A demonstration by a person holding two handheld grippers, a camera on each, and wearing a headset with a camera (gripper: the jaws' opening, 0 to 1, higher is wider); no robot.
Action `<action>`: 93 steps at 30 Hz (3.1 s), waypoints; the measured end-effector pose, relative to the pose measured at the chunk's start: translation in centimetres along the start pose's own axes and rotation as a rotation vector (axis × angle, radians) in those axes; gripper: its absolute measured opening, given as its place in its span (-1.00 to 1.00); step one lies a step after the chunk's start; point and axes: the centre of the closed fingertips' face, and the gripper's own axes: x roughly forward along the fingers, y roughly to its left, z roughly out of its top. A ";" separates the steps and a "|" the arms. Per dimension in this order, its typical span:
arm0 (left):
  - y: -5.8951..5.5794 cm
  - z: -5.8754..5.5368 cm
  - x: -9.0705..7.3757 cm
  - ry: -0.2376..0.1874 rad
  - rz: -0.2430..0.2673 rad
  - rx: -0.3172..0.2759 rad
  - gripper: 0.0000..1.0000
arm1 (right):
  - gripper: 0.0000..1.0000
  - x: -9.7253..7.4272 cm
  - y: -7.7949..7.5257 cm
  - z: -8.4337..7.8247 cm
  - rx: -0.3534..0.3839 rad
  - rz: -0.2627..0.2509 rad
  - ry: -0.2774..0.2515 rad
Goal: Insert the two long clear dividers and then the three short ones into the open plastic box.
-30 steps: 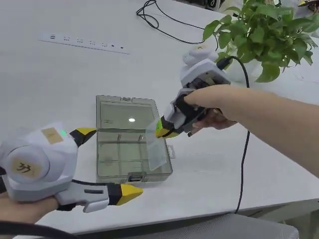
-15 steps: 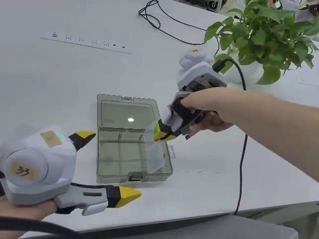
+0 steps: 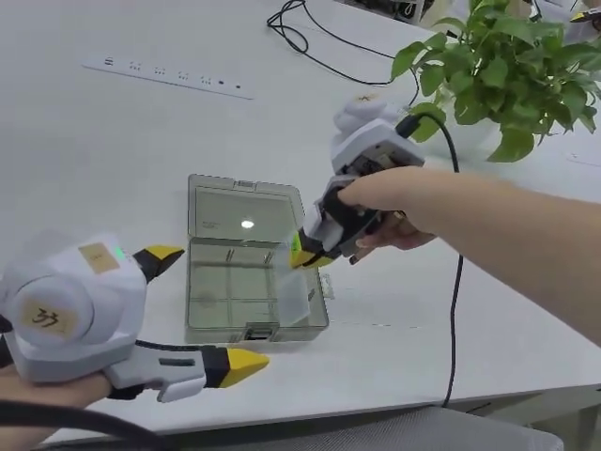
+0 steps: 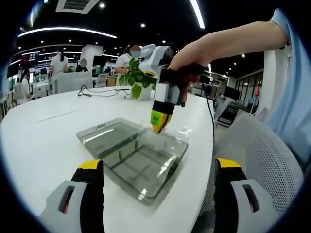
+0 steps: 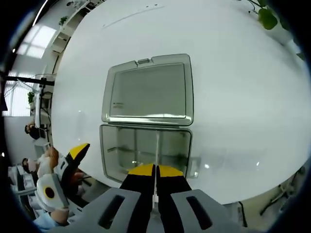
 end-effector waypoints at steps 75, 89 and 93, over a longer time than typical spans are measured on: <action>0.1 -0.9 -0.4 0.014 0.017 -0.036 0.86 | -0.93 2.8 0.9 -1.0 -0.230 -0.133 0.057; 0.0 -0.9 -0.6 0.020 0.024 -0.031 0.85 | -0.76 2.6 1.5 -0.9 -0.256 -0.049 0.002; -0.2 -1.0 -0.6 0.023 0.022 -0.032 0.85 | -0.59 2.5 1.7 -0.6 -0.268 -0.024 -0.039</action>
